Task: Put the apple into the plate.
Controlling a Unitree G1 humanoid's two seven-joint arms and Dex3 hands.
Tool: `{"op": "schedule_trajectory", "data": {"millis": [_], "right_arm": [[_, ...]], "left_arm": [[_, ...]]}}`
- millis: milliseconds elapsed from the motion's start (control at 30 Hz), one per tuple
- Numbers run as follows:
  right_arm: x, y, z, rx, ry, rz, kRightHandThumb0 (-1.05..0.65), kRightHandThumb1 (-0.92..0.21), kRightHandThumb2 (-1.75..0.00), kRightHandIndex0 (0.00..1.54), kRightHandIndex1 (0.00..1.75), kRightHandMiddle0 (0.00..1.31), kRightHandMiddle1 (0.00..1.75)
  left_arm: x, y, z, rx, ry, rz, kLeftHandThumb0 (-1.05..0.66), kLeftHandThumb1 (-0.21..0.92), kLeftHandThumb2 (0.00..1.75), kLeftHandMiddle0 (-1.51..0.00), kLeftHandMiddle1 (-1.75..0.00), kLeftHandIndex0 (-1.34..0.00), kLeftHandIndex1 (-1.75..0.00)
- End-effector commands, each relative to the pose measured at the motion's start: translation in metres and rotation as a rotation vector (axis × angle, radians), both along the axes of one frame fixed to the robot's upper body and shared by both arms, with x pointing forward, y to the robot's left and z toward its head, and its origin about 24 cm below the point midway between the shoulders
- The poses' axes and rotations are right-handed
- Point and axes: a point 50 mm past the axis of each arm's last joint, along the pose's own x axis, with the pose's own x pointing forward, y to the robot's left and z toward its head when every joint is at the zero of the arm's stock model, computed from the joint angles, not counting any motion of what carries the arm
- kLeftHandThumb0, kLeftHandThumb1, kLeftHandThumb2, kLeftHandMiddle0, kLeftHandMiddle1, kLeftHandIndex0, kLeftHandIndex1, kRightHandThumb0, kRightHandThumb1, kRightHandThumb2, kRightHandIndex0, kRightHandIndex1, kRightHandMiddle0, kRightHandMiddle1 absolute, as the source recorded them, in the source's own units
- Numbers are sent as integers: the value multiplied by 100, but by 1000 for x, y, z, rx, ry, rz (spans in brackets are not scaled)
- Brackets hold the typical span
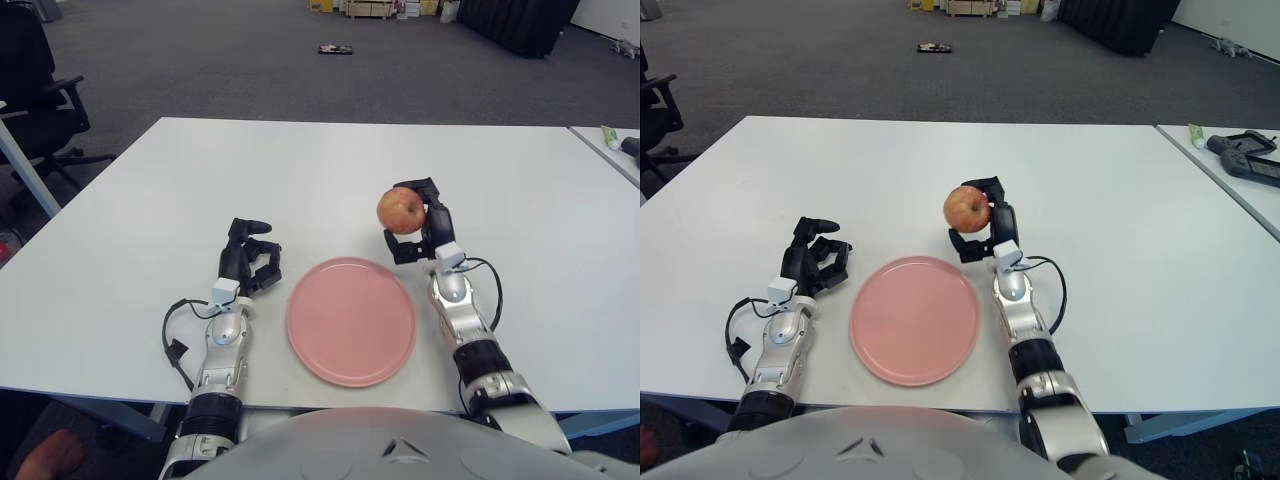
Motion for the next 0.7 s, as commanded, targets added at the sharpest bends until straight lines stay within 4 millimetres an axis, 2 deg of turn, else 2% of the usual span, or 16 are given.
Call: {"op": "schedule_trajectory", "data": {"millis": [0,367,667], "right_arm": [[-16,9,14,-29,-51,101,0,4,-169,91,165,64,175],[-33,14,22,-265,-22,392,0,7,-172,94,163,67,175],[-42,17,22,-518,-21,575,0,-1,-164,88,165,61,175]], "left_arm": [[4,-1,4,0,-25,-13,-1,53,97,-58,-142,-34,-175],[4,-1,4,33,-21,-3,-1,52,97,-59,-142,-33,-175],[4,-3,4,29,-20,-8,-1,52,97,-58,-141,-34,-175]]}}
